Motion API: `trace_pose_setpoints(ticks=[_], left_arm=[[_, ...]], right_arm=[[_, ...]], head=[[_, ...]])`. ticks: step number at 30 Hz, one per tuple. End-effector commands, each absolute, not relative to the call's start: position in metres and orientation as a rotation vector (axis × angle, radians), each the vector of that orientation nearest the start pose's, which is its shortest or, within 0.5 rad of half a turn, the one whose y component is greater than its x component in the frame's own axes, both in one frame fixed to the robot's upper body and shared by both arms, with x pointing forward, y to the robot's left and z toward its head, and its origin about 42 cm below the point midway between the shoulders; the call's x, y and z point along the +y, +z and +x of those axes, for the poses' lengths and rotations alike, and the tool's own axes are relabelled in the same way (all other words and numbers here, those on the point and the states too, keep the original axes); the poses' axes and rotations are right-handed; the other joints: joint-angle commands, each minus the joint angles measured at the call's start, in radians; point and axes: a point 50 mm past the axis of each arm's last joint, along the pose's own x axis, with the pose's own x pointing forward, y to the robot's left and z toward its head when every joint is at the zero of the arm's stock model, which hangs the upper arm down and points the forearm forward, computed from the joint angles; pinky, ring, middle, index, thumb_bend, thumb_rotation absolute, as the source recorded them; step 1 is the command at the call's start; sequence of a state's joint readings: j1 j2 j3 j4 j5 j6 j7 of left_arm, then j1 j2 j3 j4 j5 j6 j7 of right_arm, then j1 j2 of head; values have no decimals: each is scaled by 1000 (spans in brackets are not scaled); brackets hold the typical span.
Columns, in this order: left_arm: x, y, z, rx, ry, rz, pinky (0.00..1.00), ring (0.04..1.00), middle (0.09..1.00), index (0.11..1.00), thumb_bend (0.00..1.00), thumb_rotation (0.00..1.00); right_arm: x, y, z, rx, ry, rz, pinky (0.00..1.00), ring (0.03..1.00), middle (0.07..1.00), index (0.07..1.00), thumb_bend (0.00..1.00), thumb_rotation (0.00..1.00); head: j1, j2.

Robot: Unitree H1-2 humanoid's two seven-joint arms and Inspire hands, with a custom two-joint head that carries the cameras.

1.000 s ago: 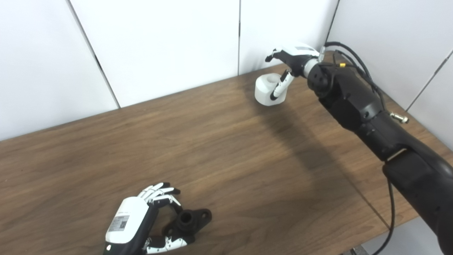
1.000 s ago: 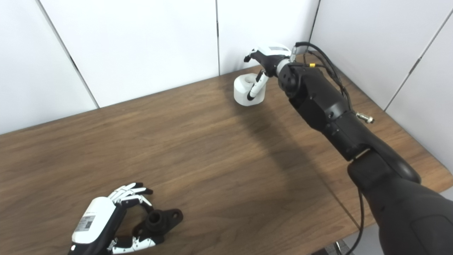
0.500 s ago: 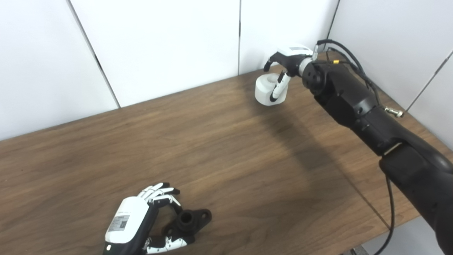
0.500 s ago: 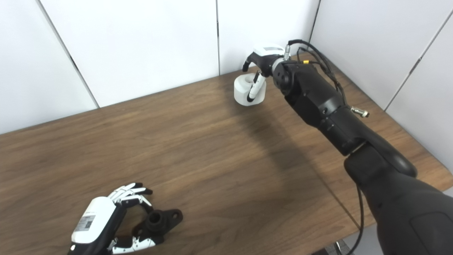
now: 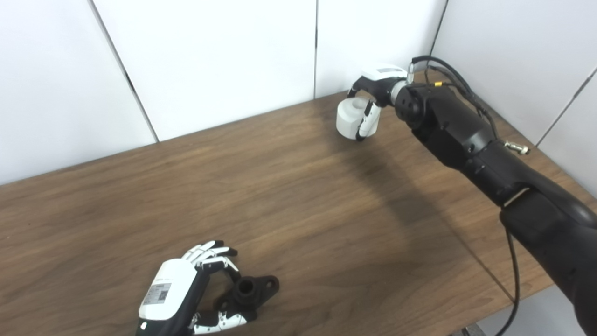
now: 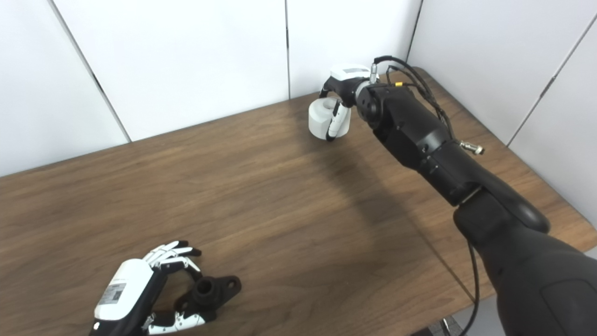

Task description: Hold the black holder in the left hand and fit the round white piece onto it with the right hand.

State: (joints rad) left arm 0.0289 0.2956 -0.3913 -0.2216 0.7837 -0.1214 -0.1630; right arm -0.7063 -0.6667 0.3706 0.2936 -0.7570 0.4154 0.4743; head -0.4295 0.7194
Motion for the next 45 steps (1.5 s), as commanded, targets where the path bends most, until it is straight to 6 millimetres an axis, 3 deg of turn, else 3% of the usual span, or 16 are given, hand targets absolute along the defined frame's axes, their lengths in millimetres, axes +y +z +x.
trace_pose_setpoints(ticks=[1, 8, 11, 12, 15, 36, 45], left_arm=[[190, 110, 235, -187, -605, 1078, 856, 880, 785, 489, 517, 57], [189, 110, 235, -189, -598, 1066, 853, 877, 781, 488, 518, 55], [189, 110, 235, -186, -600, 1067, 850, 878, 783, 488, 518, 55], [189, 110, 235, -186, -601, 1068, 851, 879, 784, 489, 518, 56], [189, 110, 235, -187, -602, 1076, 852, 879, 783, 489, 518, 56], [181, 110, 236, -182, -607, 1058, 844, 879, 780, 488, 519, 52], [168, 108, 240, -188, -606, 1060, 845, 874, 778, 488, 520, 51]], right_arm=[[-355, 317, 478, 208, 48, -1514, 1000, 1000, 878, 728, 816, 188], [-356, 317, 477, 206, 48, -1512, 982, 1000, 873, 693, 801, 173], [-356, 318, 476, 181, 35, -1482, 919, 999, 867, 653, 788, 142], [-355, 318, 476, 170, 30, -1473, 892, 997, 868, 559, 632, 140], [-355, 320, 476, 138, 25, -1468, 885, 992, 862, 498, 535, 135], [-352, 329, 469, 53, 62, -1518, 913, 959, 809, 486, 516, 127], [-317, 347, 435, -64, 144, -1560, 895, 969, 820, 486, 520, 127]], head=[[0, 1], [4, 4], [4, 4], [4, 4], [8, 8], [38, 13], [100, 19]])
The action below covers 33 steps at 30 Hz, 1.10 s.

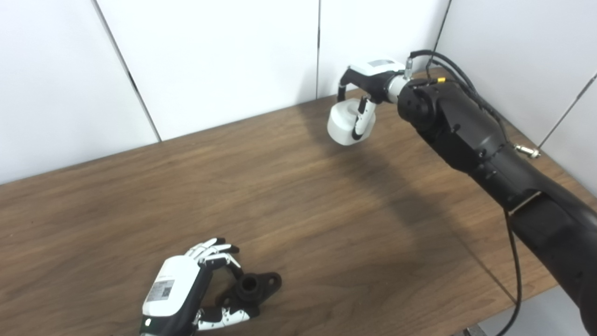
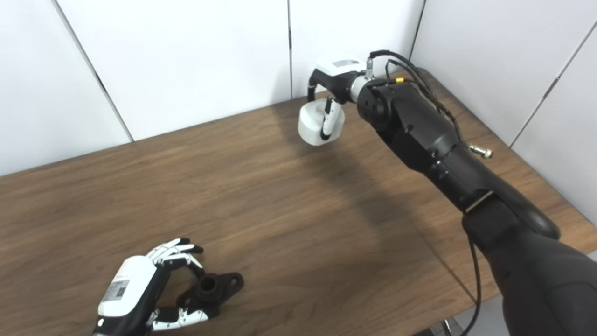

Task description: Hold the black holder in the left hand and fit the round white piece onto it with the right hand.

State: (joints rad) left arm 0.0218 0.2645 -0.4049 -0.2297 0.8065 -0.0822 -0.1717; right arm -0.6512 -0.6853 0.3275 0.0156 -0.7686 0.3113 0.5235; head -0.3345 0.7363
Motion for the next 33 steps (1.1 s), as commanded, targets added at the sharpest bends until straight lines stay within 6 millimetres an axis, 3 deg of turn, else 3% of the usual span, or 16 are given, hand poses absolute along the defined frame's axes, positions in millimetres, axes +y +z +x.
trace_pose_setpoints(ticks=[1, 8, 13, 23, 33], left_arm=[[166, 108, 240, -189, -604, 1060, 845, 873, 777, 488, 520, 50], [156, 110, 243, -187, -597, 1054, 860, 873, 778, 487, 520, 48], [149, 113, 244, -180, -599, 1055, 864, 874, 781, 487, 520, 48], [136, 119, 246, -182, -593, 1067, 866, 867, 781, 487, 520, 50], [128, 123, 249, -184, -587, 1077, 858, 861, 777, 487, 520, 51]], right_arm=[[-312, 348, 430, -81, 156, -1574, 874, 969, 816, 486, 521, 127], [-272, 349, 393, -190, 282, -1646, 924, 946, 784, 486, 520, 128], [-243, 351, 362, -241, 373, -1645, 903, 949, 804, 487, 520, 129], [-212, 353, 322, -337, 478, -1598, 891, 947, 794, 485, 521, 129], [-195, 350, 299, -429, 539, -1543, 915, 942, 783, 484, 523, 132]], head=[[20, 5], [71, 25], [112, 47], [156, 81], [177, 106]])
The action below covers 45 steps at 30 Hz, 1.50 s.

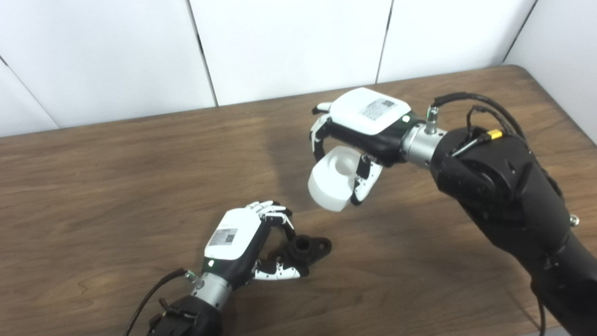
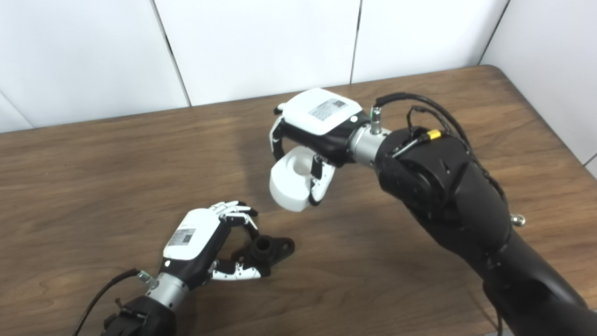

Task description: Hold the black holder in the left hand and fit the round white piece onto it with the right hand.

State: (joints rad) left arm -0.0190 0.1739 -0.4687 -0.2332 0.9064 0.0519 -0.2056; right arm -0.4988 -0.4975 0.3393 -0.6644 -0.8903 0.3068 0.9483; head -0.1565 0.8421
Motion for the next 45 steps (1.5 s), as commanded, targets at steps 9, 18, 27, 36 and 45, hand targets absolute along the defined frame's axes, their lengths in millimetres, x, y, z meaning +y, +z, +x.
trace_pose_setpoints(ticks=[9, 18, 27, 36, 45], left_arm=[[121, 126, 252, -193, -585, 1090, 855, 861, 776, 487, 521, 51], [113, 130, 254, -181, -583, 1091, 864, 864, 780, 487, 520, 53], [111, 131, 257, -183, -570, 1086, 851, 859, 774, 487, 520, 52], [111, 134, 259, -174, -559, 1086, 846, 861, 777, 487, 520, 53], [110, 136, 258, -172, -565, 1086, 848, 864, 780, 487, 520, 53]], right_arm=[[-184, 351, 294, -475, 571, -1504, 918, 946, 784, 483, 523, 132], [-171, 350, 287, -484, 642, -1506, 921, 952, 786, 484, 523, 134], [-165, 347, 281, -480, 692, -1501, 912, 963, 794, 484, 523, 130], [-164, 343, 276, -463, 728, -1508, 913, 971, 809, 485, 521, 128], [-164, 336, 275, -450, 745, -1502, 907, 969, 816, 486, 520, 126]], head=[[14, 23], [33, 41], [44, 50], [45, 52], [42, 59]])
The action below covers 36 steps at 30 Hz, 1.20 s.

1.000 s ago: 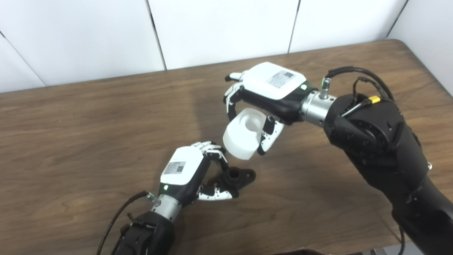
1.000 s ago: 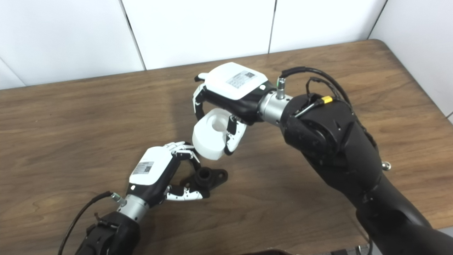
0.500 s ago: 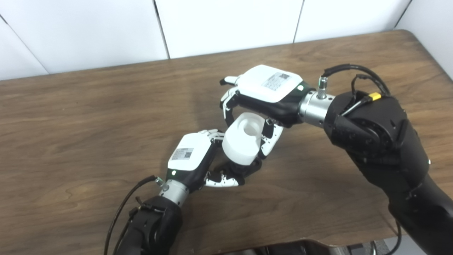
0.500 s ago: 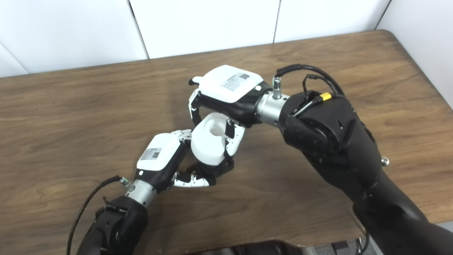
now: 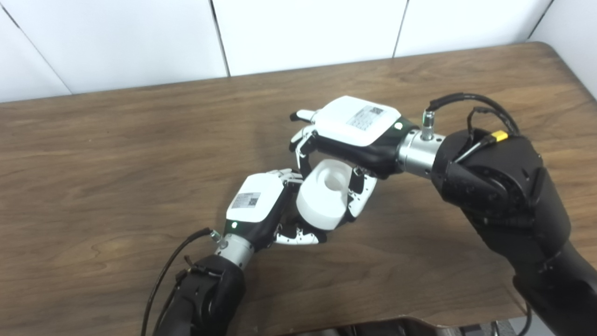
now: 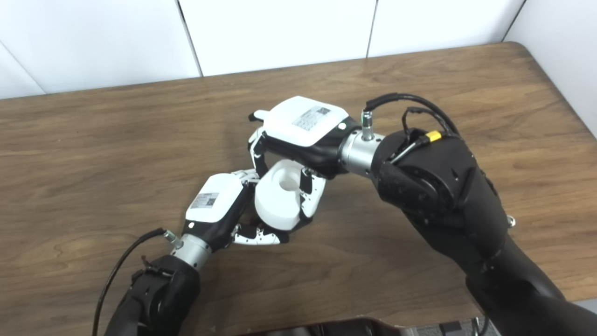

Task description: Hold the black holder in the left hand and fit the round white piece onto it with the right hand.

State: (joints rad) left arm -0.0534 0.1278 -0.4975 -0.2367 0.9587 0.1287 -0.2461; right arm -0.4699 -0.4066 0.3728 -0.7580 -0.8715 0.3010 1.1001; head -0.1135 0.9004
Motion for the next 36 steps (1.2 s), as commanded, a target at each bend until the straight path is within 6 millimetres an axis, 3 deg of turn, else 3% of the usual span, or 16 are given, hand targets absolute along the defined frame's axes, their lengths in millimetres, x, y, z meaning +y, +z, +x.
trace_pose_setpoints(ticks=[1, 12, 36], left_arm=[[110, 136, 259, -174, -564, 1086, 850, 866, 781, 487, 520, 54], [109, 137, 258, -177, -560, 1079, 833, 858, 775, 486, 520, 53], [104, 140, 257, -179, -561, 1075, 831, 861, 778, 486, 520, 54]], right_arm=[[-164, 334, 275, -448, 749, -1502, 905, 967, 817, 485, 520, 127], [-165, 317, 277, -423, 772, -1480, 898, 966, 825, 485, 521, 128], [-163, 300, 285, -419, 765, -1451, 907, 966, 818, 484, 521, 128]], head=[[-1, 1], [-6, 5], [5, 10]])
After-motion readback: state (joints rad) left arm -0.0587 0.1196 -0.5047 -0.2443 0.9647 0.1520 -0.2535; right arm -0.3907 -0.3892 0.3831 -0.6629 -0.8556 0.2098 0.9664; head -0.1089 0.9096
